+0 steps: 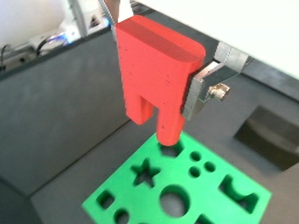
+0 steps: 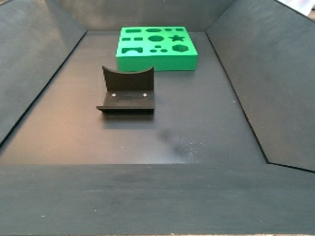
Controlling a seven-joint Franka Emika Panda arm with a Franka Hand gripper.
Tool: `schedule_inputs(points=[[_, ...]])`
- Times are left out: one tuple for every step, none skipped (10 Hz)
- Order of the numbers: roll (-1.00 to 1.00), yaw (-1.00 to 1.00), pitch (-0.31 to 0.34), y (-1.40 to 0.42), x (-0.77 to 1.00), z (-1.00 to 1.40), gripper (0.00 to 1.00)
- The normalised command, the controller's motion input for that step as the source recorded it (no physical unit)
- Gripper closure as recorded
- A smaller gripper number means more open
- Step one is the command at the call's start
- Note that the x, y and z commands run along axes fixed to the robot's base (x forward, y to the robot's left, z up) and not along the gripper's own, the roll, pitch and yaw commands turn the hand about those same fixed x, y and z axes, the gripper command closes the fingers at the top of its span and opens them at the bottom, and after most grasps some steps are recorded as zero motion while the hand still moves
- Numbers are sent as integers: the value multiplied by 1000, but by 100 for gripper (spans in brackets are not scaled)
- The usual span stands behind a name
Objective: Pick up the square-circle object. Move up. Rotate the square-circle object. Move to above the board. Insert the square-circle object.
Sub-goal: Insert the square-circle object.
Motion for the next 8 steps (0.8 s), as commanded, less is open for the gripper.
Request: schedule_inputs(points=[[90,280,-124,-483,-94,-926,100],[90,251,-131,-471,-97,-923,100],[94,231,-120,-471,-100,-943,100],[109,111,-119,-320,-26,-969,100],[116,86,-154,-303,0,-891,100],[177,26,-159,-254,0,-820,100],[247,0,-124,-223,0,-780,100],[243,0,-103,-257,0,-831,100]])
